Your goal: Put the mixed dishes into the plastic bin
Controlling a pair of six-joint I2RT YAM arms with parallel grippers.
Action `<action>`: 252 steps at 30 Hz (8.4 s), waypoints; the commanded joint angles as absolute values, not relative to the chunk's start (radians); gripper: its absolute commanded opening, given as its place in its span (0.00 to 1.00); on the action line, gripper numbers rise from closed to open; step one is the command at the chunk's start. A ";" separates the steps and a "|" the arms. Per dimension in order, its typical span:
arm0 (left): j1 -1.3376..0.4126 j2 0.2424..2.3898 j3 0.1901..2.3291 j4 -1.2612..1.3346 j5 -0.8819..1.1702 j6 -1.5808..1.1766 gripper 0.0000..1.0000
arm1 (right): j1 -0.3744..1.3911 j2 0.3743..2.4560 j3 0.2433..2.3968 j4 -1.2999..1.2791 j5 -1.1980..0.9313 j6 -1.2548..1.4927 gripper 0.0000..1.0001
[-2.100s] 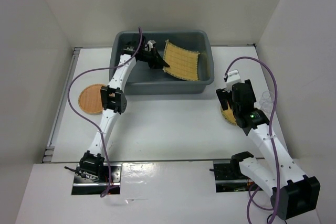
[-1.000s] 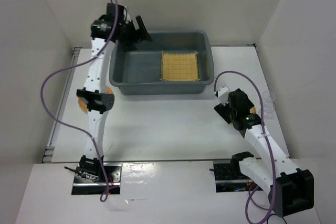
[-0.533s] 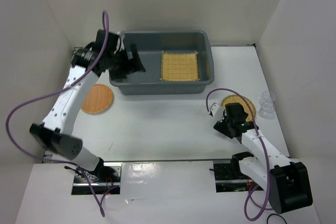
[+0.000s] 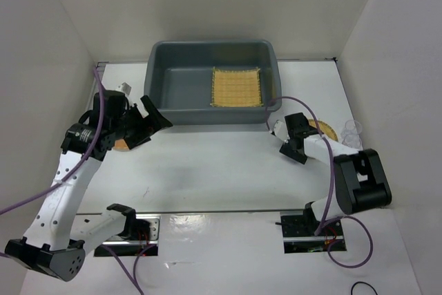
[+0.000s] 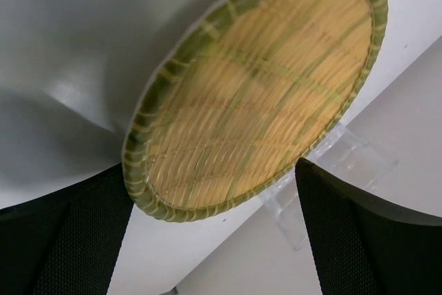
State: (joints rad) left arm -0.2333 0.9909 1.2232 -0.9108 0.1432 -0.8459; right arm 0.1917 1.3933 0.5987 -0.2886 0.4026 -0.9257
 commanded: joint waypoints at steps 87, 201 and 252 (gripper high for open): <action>-0.215 0.707 1.008 -0.837 0.221 -0.968 1.00 | 0.572 1.541 1.450 -0.226 0.284 -0.911 0.00; 0.762 1.876 0.769 0.057 0.885 -0.693 0.74 | 0.804 0.704 0.611 -0.333 0.453 -0.373 0.98; -0.219 2.802 3.131 -0.611 0.896 -1.077 0.00 | 0.833 0.612 0.583 -0.276 0.583 -0.354 0.98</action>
